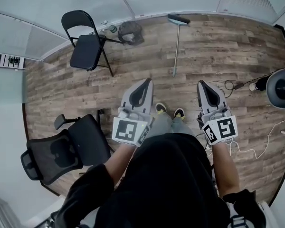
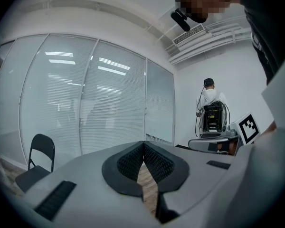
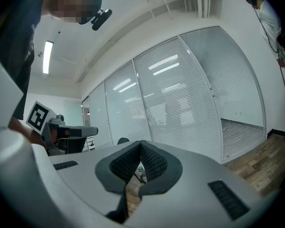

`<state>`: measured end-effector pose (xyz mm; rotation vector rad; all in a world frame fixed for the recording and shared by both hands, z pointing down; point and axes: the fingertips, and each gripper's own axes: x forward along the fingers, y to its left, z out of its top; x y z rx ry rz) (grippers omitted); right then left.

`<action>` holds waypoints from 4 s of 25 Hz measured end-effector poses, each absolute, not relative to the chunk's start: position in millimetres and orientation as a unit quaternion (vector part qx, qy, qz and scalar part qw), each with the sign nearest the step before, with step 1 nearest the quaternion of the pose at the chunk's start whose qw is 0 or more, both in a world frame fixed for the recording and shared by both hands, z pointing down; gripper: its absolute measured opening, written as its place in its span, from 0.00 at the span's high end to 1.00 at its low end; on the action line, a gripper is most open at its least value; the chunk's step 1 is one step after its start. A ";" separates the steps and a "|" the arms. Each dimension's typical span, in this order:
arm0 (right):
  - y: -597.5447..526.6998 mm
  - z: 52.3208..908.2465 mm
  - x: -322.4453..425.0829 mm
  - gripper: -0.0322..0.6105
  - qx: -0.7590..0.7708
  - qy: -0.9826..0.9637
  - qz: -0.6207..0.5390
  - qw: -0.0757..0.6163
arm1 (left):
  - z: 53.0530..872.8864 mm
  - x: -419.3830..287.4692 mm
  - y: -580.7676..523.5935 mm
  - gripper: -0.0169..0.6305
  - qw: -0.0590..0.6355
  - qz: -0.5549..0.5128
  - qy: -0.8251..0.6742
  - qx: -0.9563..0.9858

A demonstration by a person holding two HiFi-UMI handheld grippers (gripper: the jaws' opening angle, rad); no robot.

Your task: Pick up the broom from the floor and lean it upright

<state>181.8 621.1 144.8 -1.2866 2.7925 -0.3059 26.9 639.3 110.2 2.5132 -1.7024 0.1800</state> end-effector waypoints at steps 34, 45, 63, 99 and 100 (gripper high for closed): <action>420.7 157.0 40.4 0.94 -0.383 0.918 -0.099 -0.027 | 137.8 -77.3 423.4 0.94 0.087 0.027 -0.528 0.844; 409.9 167.2 60.2 0.94 -0.417 0.901 -0.101 -0.067 | 130.8 -63.2 411.1 0.94 0.073 0.020 -0.505 0.860; 284.0 189.2 109.2 0.94 -0.389 0.909 -0.133 -0.075 | 141.7 -2.4 300.0 0.94 0.080 0.054 -0.508 0.856; 209.9 432.9 38.1 0.94 -0.247 0.896 -0.239 -0.281 | 372.2 -35.0 216.2 0.94 0.178 0.158 -0.483 0.842; 213.0 444.7 35.8 0.94 -0.244 0.894 -0.244 -0.287 | 383.9 -37.6 217.0 0.94 0.187 0.161 -0.485 0.839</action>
